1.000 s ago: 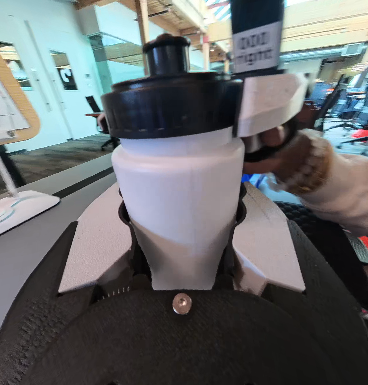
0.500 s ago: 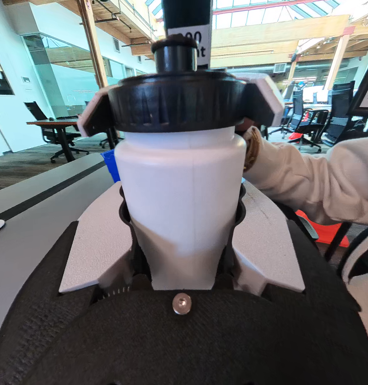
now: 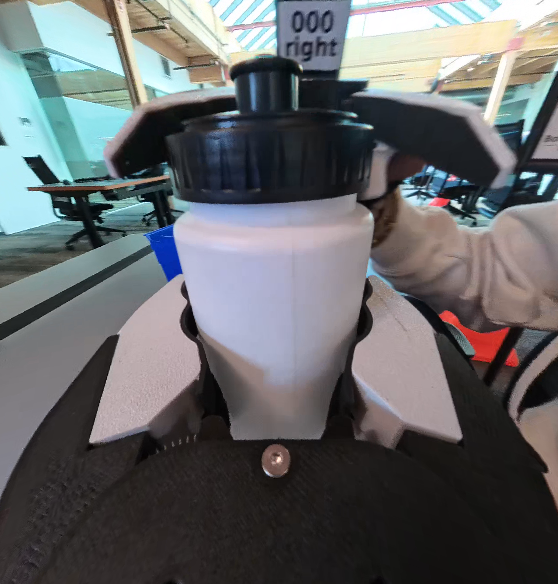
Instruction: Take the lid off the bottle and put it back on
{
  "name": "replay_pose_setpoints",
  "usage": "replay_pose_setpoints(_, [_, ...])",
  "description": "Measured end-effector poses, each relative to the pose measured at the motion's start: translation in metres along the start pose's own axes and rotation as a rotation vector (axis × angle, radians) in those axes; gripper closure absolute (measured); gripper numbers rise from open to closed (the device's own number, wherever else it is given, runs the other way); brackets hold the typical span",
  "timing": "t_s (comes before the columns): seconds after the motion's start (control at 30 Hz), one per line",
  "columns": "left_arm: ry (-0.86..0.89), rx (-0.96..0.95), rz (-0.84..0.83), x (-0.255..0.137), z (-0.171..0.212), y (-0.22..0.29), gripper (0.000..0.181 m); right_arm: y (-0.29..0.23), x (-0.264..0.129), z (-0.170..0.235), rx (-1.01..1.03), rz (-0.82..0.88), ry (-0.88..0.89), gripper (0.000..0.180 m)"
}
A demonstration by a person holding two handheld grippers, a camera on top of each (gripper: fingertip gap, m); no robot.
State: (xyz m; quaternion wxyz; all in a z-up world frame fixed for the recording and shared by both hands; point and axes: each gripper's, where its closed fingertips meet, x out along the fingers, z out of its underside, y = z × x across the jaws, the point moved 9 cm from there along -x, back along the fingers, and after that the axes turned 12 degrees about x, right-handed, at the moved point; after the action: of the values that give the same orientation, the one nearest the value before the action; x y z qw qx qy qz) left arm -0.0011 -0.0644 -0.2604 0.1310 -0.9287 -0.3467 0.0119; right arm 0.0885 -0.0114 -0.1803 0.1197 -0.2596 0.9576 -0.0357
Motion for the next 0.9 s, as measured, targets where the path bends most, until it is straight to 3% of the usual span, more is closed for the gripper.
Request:
replay_pose_setpoints(0.03, [0.005,-0.002,0.022,-0.001,0.0,0.0,0.08,0.003,0.0,0.0,-0.02,-0.081,0.009,0.088])
replay_pose_setpoints(0.13, [-0.001,-0.003,0.002,-0.001,-0.001,0.001,0.081,0.013,0.002,0.002,-0.006,-0.104,0.06,0.102])
replay_pose_setpoints(0.3, [-0.086,0.009,-0.222,0.003,-0.003,0.006,0.081,-0.005,0.004,0.007,0.076,0.335,0.171,0.102])
replay_pose_setpoints(0.4, [-0.091,0.024,-0.235,0.003,-0.003,0.009,0.081,-0.023,0.01,0.007,0.089,0.597,0.174,0.102])
replay_pose_setpoints(0.47, [-0.075,0.017,-0.197,0.002,-0.003,0.007,0.08,-0.022,0.009,0.005,0.052,0.551,0.083,0.098])
replay_pose_setpoints(0.53, [-0.051,0.011,-0.141,0.001,-0.002,0.006,0.08,-0.014,0.007,0.0,0.067,0.346,0.047,0.067])
replay_pose_setpoints(0.6, [-0.03,0.005,-0.085,0.001,-0.002,0.005,0.08,-0.005,0.001,-0.003,0.093,0.081,0.033,0.076])
replay_pose_setpoints(0.7, [-0.023,-0.002,-0.062,0.0,-0.001,0.005,0.081,0.007,0.0,-0.002,0.039,-0.034,-0.023,0.102])
replay_pose_setpoints(0.8, [-0.042,0.007,-0.12,0.0,-0.002,0.006,0.081,0.004,0.001,0.0,0.027,0.043,0.016,0.102])
replay_pose_setpoints(0.9, [-0.074,0.007,-0.204,0.003,-0.002,0.007,0.081,-0.01,0.003,0.003,0.125,0.358,0.09,0.102])
